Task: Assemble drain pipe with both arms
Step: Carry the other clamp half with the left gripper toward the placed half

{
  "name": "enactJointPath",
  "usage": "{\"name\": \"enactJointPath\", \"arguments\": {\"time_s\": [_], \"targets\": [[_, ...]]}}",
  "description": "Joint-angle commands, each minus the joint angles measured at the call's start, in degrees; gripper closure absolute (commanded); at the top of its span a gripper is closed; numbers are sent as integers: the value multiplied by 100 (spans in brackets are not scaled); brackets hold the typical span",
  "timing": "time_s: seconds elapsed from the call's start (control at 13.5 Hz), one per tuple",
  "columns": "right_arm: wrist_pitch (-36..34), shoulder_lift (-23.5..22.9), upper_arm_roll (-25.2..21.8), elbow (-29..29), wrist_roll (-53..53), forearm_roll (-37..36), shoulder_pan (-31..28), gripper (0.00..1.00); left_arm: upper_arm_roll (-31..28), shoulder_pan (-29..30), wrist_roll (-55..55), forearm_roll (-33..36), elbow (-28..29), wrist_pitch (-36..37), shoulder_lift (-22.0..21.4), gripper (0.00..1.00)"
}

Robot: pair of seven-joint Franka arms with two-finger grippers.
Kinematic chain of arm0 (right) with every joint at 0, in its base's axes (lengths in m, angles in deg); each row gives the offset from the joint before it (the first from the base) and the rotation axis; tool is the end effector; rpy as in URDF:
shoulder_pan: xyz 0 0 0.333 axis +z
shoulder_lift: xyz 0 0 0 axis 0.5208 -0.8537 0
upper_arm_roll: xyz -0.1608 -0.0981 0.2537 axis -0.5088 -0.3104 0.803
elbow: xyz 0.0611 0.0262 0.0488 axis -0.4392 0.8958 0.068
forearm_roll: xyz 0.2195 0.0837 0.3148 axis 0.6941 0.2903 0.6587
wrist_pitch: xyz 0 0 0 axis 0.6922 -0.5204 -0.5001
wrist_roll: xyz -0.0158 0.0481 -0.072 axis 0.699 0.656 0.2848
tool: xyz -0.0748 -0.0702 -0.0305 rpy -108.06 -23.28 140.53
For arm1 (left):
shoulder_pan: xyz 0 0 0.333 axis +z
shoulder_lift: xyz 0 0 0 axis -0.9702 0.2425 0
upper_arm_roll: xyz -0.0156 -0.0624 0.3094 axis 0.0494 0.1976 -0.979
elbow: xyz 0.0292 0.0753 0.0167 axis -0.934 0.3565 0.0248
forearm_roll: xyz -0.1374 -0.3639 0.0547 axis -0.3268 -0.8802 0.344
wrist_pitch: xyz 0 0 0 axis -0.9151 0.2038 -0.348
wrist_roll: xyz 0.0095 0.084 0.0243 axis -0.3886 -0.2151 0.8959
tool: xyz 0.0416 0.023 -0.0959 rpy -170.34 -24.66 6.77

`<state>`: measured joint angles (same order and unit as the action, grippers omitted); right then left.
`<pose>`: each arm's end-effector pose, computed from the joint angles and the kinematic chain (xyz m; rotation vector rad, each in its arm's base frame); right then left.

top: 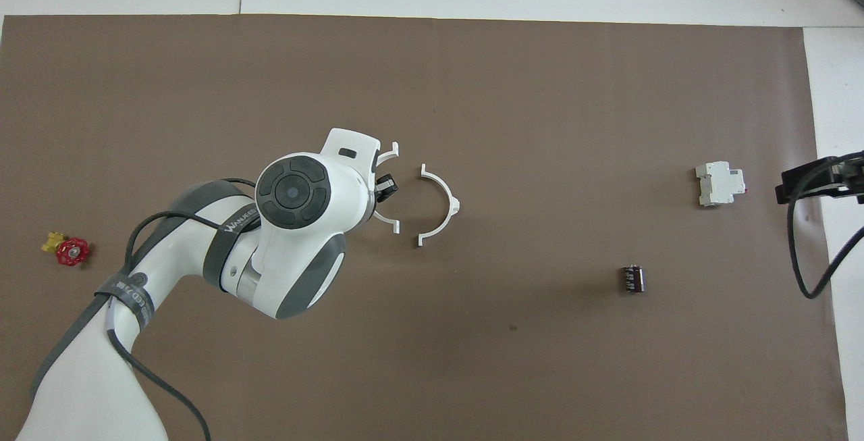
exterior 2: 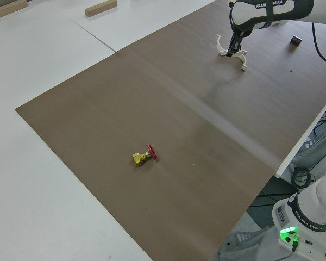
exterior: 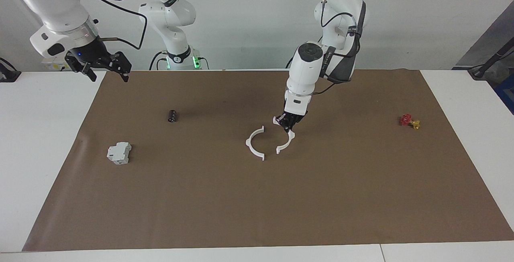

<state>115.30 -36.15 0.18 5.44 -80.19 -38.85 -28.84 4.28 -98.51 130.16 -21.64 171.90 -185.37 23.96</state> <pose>0.5408 -0.0413 0.6171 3.1027 -0.0329 -0.1420 0.5085 -0.3351 0.3749 2.9538 0.6294 0.1322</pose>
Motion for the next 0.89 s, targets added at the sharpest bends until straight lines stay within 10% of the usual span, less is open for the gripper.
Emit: {"name": "enactJointPath", "arguments": {"time_s": [0.0,0.81], "targets": [[1,159,-13,203,-70,-70,44,0,-109,-259,83,205,74,-308,351,100],[28,150,-4,185,-70,53,-17,0,-118,-259,91,294,39,-713,713,100]]}}
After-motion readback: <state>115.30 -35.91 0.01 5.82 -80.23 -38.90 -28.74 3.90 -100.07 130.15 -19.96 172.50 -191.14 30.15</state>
